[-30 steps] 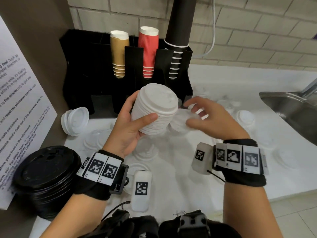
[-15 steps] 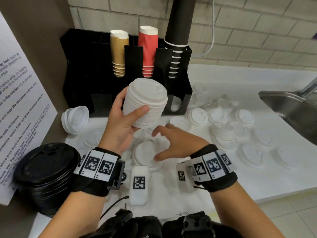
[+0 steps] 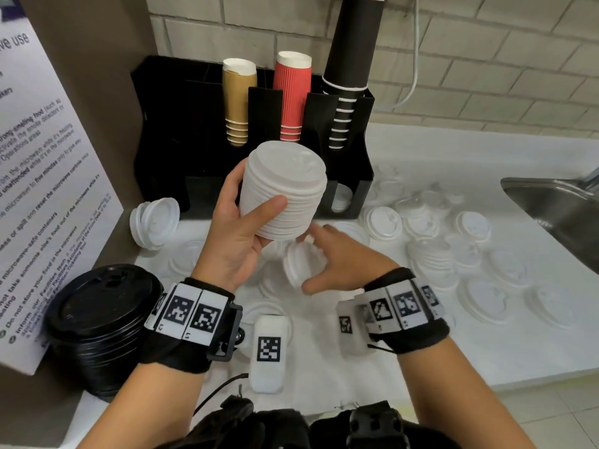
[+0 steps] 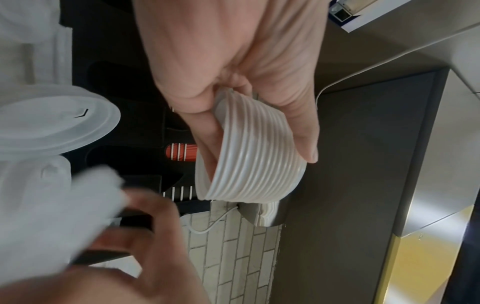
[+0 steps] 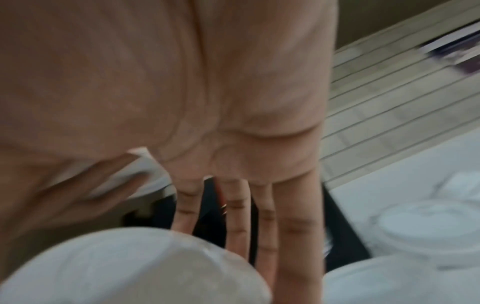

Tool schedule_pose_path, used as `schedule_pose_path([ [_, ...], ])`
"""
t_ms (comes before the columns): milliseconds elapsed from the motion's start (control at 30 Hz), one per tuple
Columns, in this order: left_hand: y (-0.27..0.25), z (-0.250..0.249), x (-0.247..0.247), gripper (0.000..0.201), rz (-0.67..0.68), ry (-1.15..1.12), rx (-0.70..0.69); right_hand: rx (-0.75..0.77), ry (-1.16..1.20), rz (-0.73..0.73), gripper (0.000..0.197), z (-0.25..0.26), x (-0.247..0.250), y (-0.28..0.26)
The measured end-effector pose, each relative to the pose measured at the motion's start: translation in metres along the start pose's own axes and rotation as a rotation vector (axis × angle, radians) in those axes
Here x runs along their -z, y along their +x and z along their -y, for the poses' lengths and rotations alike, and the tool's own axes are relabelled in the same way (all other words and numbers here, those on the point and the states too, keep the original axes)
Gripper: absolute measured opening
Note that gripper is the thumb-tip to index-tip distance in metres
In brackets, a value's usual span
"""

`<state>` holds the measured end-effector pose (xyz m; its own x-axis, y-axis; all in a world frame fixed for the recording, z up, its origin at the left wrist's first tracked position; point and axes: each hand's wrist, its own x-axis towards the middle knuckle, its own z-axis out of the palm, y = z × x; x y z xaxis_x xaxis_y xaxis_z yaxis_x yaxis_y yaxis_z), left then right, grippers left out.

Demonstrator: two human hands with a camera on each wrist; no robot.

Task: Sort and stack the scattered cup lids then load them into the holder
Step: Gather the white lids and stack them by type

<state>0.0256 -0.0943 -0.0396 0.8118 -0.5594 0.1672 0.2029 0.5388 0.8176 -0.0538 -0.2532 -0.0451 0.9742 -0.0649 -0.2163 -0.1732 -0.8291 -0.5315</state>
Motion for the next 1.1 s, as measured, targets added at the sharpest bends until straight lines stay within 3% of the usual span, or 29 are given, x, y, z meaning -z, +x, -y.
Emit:
schedule_pose_path([
  [167, -0.002, 0.004, 0.002, 0.08, -0.001, 0.023, 0.008, 0.029, 0.411, -0.417, 0.054, -0.018, 0.04, -0.017],
  [267, -0.004, 0.009, 0.002, 0.067, -0.01, 0.031, 0.02, 0.151, 0.697, -0.539, 0.05, -0.008, 0.056, -0.029],
  [467, -0.006, 0.014, -0.005, 0.064, 0.008, 0.051, 0.036, 0.29, 0.448, -0.51, 0.054, 0.022, 0.061, -0.027],
  [800, -0.009, 0.015, -0.007, 0.075, 0.09, 0.074, 0.131, 0.325, 0.269, -0.357, 0.052, 0.031, 0.076, -0.025],
  [933, -0.007, 0.016, -0.006, 0.067, 0.069, 0.052, 0.125, 0.336, 0.252, -0.385, 0.052, 0.031, 0.074, -0.022],
  [1100, -0.005, 0.018, -0.007, 0.077, 0.076, 0.039, 0.136, 0.329, 0.184, -0.386, 0.048, 0.029, 0.075, -0.019],
])
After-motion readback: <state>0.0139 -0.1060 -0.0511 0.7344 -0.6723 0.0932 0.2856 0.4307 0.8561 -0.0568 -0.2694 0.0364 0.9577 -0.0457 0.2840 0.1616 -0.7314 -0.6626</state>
